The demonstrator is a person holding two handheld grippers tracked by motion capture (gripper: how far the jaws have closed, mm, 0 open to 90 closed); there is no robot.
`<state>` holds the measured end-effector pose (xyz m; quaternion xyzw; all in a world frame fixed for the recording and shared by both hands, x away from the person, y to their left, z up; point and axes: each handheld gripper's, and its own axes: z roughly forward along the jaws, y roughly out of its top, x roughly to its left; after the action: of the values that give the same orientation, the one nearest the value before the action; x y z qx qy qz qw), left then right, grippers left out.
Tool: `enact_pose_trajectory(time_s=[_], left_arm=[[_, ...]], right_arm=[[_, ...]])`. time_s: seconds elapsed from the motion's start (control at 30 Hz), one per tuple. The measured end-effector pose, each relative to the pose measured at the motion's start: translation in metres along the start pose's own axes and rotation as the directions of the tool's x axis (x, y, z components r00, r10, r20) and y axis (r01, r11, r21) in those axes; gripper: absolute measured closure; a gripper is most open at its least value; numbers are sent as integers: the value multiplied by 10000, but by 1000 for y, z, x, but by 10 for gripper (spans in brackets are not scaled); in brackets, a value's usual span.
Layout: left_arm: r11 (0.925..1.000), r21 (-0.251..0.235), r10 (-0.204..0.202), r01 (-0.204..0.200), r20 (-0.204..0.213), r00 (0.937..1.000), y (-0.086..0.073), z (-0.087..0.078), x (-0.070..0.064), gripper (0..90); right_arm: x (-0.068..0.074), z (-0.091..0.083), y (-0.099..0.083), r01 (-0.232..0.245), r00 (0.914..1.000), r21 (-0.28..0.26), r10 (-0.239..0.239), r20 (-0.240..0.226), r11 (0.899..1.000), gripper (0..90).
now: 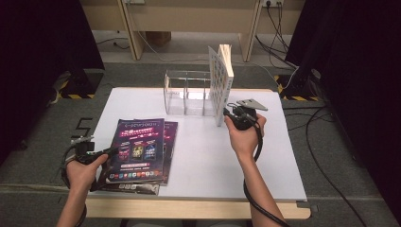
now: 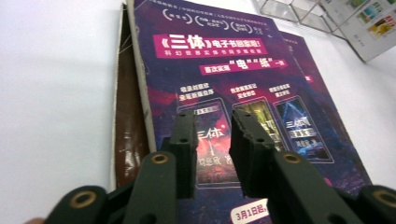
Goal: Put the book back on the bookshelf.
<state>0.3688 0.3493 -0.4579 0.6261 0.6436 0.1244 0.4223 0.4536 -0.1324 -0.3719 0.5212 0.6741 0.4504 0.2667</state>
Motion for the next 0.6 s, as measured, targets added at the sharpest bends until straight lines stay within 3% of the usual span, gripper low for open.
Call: enact_pose_trajectory(time_s=[0.27, 0.37, 0.43, 0.6], left_arm=[[9993, 72, -360, 363, -380, 9986, 0, 1, 7, 808], [9999, 157, -24, 35, -672, 9977, 1, 2, 8, 827], [9991, 260, 357, -330, -1080, 9935, 1, 3, 9, 835], [9988, 408, 327, -280, -1212, 9921, 2, 10, 12, 852]], right_arm=[[2, 8, -21, 31, 9999, 615, -22, -135, 9981, 622], [3, 11, -29, 64, 9998, 853, -46, -212, 9963, 624], [4, 14, -34, 18, 9995, 1048, 16, -322, 9945, 625], [6, 18, -45, 121, 9991, 1394, -63, -418, 9902, 625]])
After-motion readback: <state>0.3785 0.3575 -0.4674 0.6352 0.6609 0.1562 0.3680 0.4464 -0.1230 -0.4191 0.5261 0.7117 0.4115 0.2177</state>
